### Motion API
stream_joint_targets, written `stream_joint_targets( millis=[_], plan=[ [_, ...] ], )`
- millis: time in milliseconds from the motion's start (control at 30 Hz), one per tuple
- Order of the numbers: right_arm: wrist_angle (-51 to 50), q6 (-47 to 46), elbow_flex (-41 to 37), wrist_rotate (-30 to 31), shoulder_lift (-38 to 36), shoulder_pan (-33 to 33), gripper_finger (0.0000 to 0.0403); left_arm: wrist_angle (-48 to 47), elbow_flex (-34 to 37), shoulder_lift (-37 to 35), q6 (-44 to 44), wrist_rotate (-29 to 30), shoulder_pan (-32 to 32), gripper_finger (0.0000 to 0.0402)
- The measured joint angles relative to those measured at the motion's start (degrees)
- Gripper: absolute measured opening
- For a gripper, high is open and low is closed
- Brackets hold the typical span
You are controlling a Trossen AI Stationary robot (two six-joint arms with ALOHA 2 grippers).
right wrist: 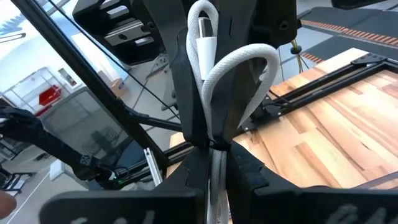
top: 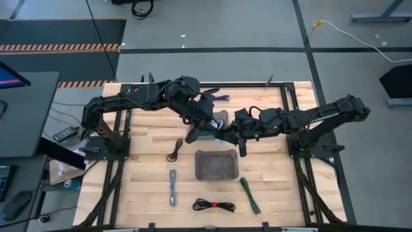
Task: Pick and place USB-C Cables
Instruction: Put the white charger cable into the bottom black transparent bin
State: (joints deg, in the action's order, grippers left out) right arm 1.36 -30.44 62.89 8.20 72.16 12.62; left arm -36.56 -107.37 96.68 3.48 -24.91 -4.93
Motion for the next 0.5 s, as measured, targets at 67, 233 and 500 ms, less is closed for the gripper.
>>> stream_joint_targets(
  millis=[67, 233, 500],
  plan=[
    [-0.15, -0.02, 0.00, -0.19, 0.00, 0.00, 0.0033, -0.38, 0.00, 0.00, 0.02, 0.11, 0.00, 0.0033],
    [0.74, -1.74, -0.12, -0.38, 0.02, -0.01, 0.0068, -1.94, -0.09, -0.05, 1.70, 0.63, 0.45, 0.0033],
    [5.91, -2.74, -0.15, -0.42, 0.00, 0.00, 0.0184, -2.88, -0.21, -0.99, 2.15, 0.46, -0.09, 0.0033]
  ],
)
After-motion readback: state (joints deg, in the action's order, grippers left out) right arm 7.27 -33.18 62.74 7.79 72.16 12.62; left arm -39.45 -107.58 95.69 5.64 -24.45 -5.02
